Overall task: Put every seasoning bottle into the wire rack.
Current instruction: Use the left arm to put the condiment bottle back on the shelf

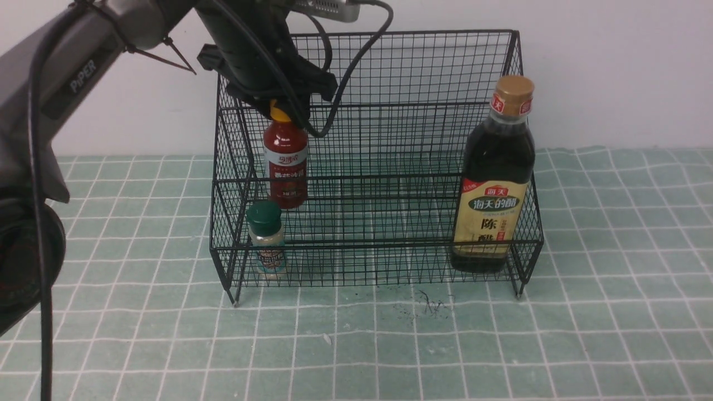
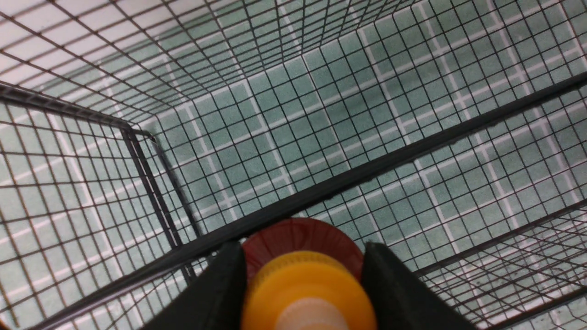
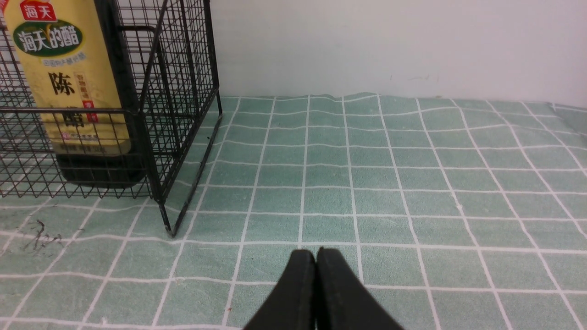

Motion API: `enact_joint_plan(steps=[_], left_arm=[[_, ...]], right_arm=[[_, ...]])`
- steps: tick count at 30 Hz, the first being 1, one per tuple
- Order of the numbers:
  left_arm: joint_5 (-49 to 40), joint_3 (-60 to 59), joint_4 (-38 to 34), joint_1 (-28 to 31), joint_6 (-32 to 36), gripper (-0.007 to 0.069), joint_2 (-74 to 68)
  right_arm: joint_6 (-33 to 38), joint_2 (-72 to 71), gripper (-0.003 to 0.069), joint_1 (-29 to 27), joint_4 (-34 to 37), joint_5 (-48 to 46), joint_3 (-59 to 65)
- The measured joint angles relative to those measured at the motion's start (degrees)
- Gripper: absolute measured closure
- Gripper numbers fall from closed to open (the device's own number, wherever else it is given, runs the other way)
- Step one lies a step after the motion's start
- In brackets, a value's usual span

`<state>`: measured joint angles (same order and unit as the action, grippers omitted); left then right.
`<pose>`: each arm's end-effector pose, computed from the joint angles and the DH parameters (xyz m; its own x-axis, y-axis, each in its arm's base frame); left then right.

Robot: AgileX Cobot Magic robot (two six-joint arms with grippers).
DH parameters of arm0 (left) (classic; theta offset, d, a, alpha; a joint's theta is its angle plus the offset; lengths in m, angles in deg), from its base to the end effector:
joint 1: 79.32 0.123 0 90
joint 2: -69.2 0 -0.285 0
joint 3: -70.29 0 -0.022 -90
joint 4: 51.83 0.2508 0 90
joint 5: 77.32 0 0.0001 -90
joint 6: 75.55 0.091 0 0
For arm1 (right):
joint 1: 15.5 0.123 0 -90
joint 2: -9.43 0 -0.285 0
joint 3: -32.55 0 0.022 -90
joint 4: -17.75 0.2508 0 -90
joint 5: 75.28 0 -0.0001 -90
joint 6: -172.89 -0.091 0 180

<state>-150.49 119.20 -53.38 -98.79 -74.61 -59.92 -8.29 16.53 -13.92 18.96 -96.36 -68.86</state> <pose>0.4366 -0.1568 0.3271 -0.8399 0.3060 -0.4483 0.3514 0.9360 -0.0193 0.0527 0.0021 0.1727 -0.2895 0.0323 -0.9566 -0.0232 0.9989 0.0408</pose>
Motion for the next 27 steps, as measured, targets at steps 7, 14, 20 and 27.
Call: enact_joint_plan(steps=[7, 14, 20, 27], left_arm=[[-0.07, -0.25, -0.90, -0.05, -0.23, 0.0337, -2.35], [-0.07, -0.26, -1.48, -0.05, -0.23, 0.0337, -2.79], [0.29, -0.26, -1.90, -0.07, -0.23, 0.0298, -2.79], [0.67, -0.26, -2.13, -0.11, -0.23, 0.0291, -2.74]], right_arm=[[0.00, 0.00, 0.0672, 0.00, 0.00, 0.00, 0.00], [0.00, 0.00, 0.0672, 0.00, 0.00, 0.00, 0.00], [0.00, 0.00, 0.0672, 0.00, 0.00, 0.00, 0.00], [0.00, 0.00, 0.0672, 0.00, 0.00, 0.00, 0.00]])
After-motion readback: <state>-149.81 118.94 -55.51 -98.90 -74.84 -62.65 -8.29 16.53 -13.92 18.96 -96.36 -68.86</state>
